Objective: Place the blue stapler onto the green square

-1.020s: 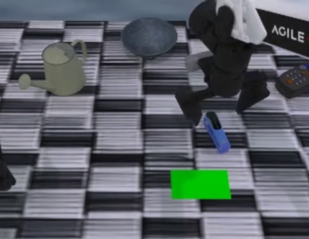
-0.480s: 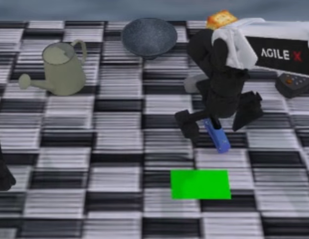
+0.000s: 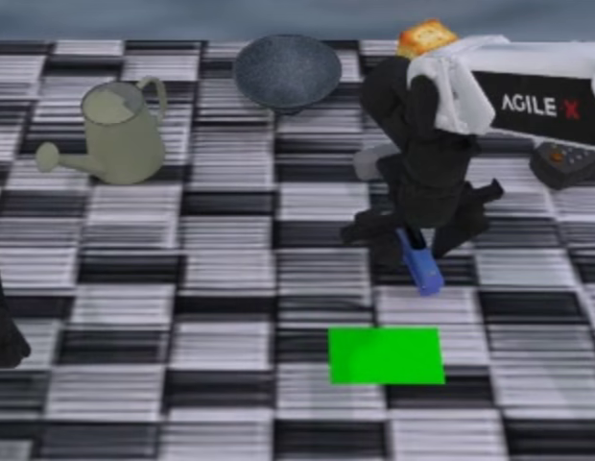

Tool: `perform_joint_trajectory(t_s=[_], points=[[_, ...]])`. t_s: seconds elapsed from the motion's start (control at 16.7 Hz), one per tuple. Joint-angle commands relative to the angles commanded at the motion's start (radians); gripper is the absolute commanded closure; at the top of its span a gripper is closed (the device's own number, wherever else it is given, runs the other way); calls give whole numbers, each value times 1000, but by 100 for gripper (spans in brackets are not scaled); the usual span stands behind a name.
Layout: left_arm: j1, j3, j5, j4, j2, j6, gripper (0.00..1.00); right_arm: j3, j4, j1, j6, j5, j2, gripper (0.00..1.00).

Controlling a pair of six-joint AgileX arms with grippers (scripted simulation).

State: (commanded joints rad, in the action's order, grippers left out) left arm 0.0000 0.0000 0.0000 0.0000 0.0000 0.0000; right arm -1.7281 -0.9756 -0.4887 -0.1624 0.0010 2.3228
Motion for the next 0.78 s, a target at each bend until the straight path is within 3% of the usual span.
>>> perform_joint_trajectory(t_s=[0.3,0.78], points=[[0,0,0,0,0,0,0,0,0,0,0,0,0,98],[0,0,0,0,0,0,0,0,0,0,0,0,0,100]])
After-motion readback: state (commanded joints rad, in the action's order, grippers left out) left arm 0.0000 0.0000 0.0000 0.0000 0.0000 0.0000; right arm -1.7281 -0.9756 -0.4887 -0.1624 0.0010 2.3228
